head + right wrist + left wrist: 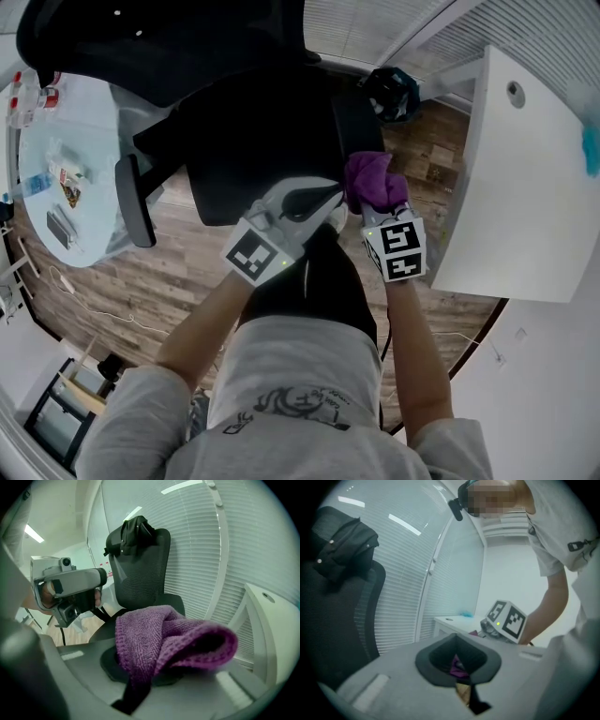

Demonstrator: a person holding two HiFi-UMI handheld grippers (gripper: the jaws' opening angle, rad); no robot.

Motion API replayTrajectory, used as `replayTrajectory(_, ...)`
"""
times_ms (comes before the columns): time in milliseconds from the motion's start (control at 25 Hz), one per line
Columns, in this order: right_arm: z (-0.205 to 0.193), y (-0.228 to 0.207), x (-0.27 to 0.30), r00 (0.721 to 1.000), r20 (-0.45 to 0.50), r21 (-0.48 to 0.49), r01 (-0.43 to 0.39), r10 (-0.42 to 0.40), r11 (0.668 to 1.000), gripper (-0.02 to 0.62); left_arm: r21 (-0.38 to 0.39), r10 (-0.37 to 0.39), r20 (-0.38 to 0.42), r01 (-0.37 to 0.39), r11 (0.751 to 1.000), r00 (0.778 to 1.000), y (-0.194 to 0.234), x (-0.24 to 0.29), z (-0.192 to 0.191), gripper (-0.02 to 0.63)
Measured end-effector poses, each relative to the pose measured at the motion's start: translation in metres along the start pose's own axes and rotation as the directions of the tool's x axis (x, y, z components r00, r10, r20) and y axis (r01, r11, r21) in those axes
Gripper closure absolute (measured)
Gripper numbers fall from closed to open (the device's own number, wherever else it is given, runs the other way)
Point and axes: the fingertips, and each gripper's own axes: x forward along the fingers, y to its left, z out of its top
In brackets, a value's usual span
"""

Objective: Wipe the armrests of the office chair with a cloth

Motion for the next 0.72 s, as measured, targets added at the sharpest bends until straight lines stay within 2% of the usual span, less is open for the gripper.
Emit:
replayTrajectory(360,0.037,-0.017,0.037,0.999,-0.043,-0.061,0.004,-0.007,0.998,0.563,0.000,0.027,0.001,-0.027,1.000,1.000,0.016,-0.013,0.002,0.604)
replayTrajectory(720,0.068,-0.034,0.069,0.997,-0.071,-0.092,-0.017,0.010,0.996,0.563,-0.034,0.053,0.009,-0.053,0.998,0.999,0.024,-0.021,0.003,0.604)
